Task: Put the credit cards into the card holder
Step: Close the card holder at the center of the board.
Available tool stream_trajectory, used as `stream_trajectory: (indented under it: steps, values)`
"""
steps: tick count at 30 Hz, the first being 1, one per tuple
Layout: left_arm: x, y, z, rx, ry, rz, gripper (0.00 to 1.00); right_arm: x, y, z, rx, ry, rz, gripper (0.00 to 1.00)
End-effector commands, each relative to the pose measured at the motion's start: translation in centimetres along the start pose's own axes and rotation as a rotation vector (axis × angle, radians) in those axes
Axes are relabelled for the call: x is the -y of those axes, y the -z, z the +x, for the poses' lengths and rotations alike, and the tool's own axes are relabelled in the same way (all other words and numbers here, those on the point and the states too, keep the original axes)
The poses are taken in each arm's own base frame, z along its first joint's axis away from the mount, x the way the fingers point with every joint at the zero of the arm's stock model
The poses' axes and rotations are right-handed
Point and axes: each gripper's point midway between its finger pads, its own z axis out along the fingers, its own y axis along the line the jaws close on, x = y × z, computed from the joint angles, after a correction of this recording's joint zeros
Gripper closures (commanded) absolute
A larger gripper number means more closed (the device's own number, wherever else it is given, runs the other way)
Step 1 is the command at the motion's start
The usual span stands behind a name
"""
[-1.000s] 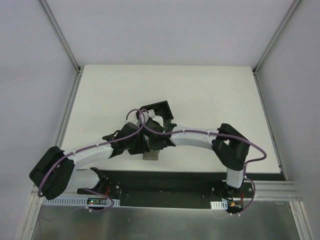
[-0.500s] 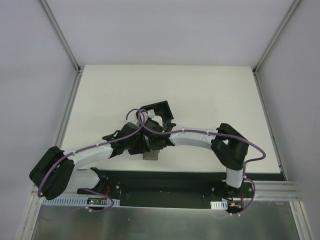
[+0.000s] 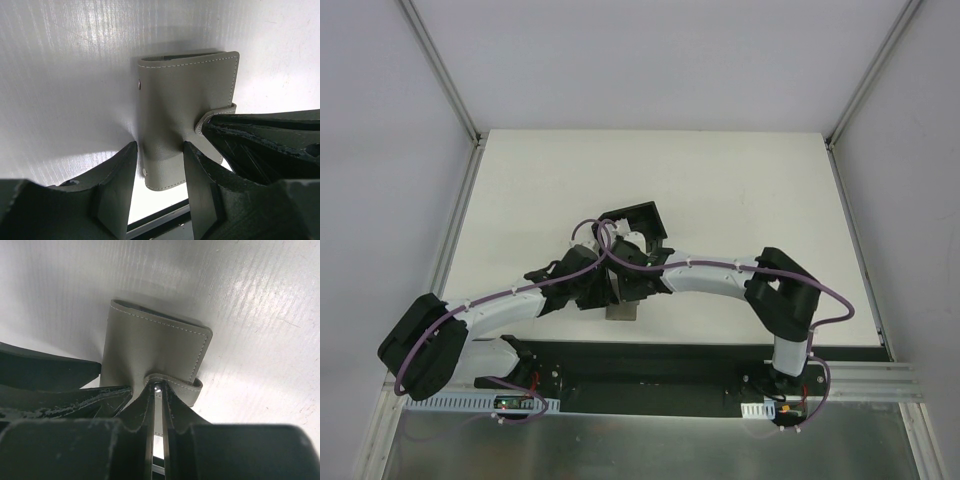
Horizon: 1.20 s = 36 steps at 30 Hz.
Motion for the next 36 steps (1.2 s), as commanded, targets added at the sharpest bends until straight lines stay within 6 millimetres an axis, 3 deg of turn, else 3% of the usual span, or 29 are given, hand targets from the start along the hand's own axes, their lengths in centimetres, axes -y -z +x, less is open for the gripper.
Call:
stream_trajectory:
  steps: [1,6,10,12,22,25,31,36]
  values:
    - [-3.0,-0.1,2.6,-0.084,-0.031,-0.111,0.58,4.9,-2.7,7.7,-0.243,0.073,0.147,0.91]
    - [-3.0,-0.2,2.7,-0.089,-0.035,-0.110,0.55,4.7,-2.7,6.8,-0.222,0.088,0.139,0.91]
    - [-2.9,-0.3,2.7,-0.096,-0.039,-0.106,0.52,4.9,-2.8,7.3,-0.238,0.081,0.144,0.91]
    - [-2.8,-0.3,2.8,-0.102,-0.046,-0.100,0.59,5.5,-2.6,7.4,-0.238,0.079,0.162,0.91]
    - [-2.9,-0.5,2.7,-0.106,-0.047,-0.109,0.58,6.2,-3.3,7.6,-0.259,0.121,0.226,0.91]
    - [-3.1,-0.5,3.0,-0.111,-0.045,-0.115,0.55,6.7,-3.2,7.6,-0.263,0.126,0.251,0.85]
    - [-3.0,-0.5,2.9,-0.112,-0.050,-0.112,0.55,6.6,-3.3,8.0,-0.280,0.127,0.244,0.83]
    - [-3.2,-0.3,3.1,-0.106,-0.044,-0.111,0.55,6.5,-3.4,8.9,-0.334,0.145,0.228,0.91]
